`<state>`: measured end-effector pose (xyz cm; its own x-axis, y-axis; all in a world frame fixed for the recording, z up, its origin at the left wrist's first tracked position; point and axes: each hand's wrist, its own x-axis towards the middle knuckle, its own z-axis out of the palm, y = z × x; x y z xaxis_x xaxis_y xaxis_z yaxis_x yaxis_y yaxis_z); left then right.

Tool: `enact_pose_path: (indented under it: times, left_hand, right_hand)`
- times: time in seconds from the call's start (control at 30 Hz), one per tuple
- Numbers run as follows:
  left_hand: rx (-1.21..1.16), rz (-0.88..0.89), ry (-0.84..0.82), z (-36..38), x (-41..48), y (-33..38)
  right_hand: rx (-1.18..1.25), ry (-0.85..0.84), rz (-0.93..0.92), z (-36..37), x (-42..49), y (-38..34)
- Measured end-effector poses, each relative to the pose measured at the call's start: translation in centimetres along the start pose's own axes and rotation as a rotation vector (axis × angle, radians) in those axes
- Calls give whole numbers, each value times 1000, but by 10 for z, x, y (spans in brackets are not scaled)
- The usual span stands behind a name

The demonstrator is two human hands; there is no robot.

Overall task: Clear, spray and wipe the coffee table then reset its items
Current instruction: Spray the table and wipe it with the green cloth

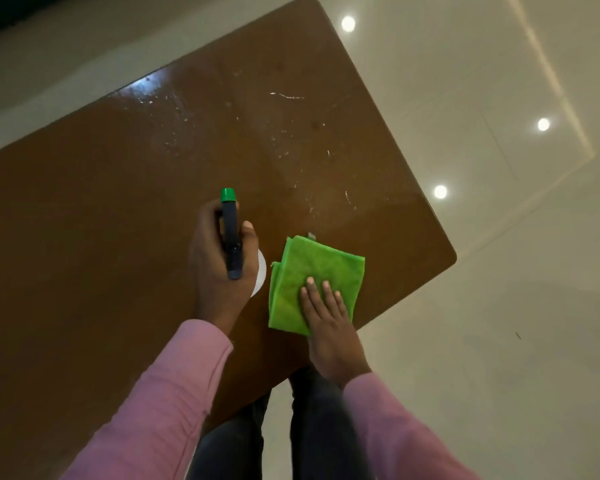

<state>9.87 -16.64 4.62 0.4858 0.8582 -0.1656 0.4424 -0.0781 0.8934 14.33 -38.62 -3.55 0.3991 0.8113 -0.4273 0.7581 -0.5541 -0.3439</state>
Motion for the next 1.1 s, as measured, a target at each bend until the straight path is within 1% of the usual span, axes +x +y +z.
enact_pose_path:
  times: [0.03,0.07,0.17,0.23,0.27,0.33,0.37,0.4,0.43,0.53,0.57,0.6,0.63,0.7,0.73,0.77,0.8,0.87,0.93,1.0,1.1]
  left_hand:
    - [-2,-12,4,0,2,1]
    - [-7,-28,12,0,3,1]
    - [-25,-34,35,1,15,4]
    - [-28,-20,77,5,25,3]
    - [-33,-20,107,7,30,4]
    - [-37,-39,178,14,41,6]
    - [-38,-45,210,17,46,8]
    - [-40,-48,237,23,50,12]
    - [-41,-45,257,28,55,15]
    - [-27,-25,292,42,66,22]
    - [-33,-28,300,45,69,26]
    - [-40,-37,307,48,73,29]
    - [-41,-45,313,50,76,32]
    - [-40,-66,329,54,79,35]
    - [-47,-81,341,57,79,37]
    - [-57,-93,353,59,78,38]
    - [-68,-98,365,61,76,39]
    - [-74,-113,389,67,71,39]
    - [-68,-161,424,71,70,38]
    - [-67,-195,457,72,71,36]
    - [-66,-214,459,72,75,37]
  right_hand:
    - [21,-4,13,-6,2,12]
    - [38,10,64,-16,7,30]
    - [44,139,316,-58,42,105]
    - [58,146,420,-90,75,146]
    - [76,147,446,-100,90,154]
    - [72,182,479,-103,112,143]
    - [46,197,463,-97,113,127]
    - [26,192,408,-88,109,105]
    - [23,152,313,-76,100,79]
    - [52,-136,3,-49,64,18]
    - [44,-183,-63,-47,57,16]
    - [25,-198,-94,-50,56,26]
    - [20,-191,-52,-56,59,45]
    - [17,-137,113,-72,67,93]
    - [-6,-110,143,-86,72,116]
    - [-42,-98,112,-98,77,136]
    - [-82,-106,30,-110,84,150]
    - [-131,-161,-145,-133,112,165]
    - [-142,-161,-253,-154,163,163]
    - [-136,-123,-309,-177,236,149]
    - [-184,-46,-322,-216,365,117]
